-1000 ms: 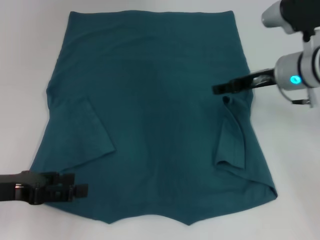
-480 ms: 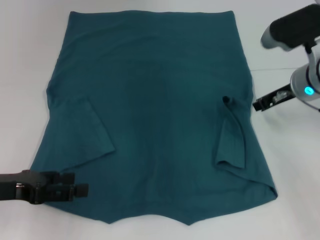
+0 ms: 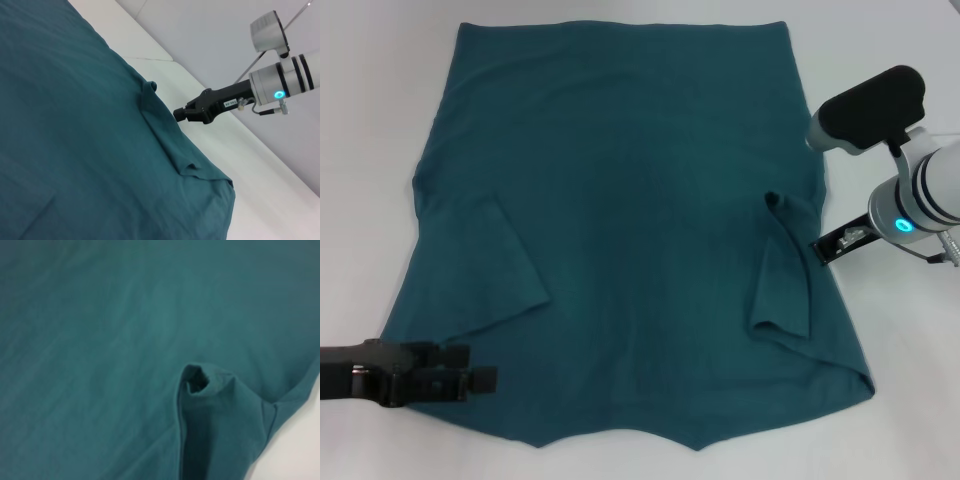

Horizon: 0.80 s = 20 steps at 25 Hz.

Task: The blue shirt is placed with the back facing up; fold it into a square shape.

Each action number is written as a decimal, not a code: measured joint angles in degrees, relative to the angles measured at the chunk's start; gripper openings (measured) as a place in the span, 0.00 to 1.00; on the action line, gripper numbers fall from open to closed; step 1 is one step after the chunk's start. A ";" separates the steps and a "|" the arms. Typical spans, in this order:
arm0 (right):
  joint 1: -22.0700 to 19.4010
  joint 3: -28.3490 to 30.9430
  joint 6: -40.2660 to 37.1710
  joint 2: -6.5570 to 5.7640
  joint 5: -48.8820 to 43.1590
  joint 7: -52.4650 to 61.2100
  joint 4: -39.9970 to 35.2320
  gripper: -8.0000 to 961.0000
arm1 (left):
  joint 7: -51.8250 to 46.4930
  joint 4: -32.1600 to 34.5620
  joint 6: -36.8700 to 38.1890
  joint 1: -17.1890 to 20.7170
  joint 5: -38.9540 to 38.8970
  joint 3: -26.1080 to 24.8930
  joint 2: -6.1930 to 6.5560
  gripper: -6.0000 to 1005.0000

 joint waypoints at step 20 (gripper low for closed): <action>4.16 -5.73 5.49 0.45 19.81 -8.24 7.13 0.01 | -0.25 0.00 0.41 0.27 0.00 -0.19 -0.14 0.84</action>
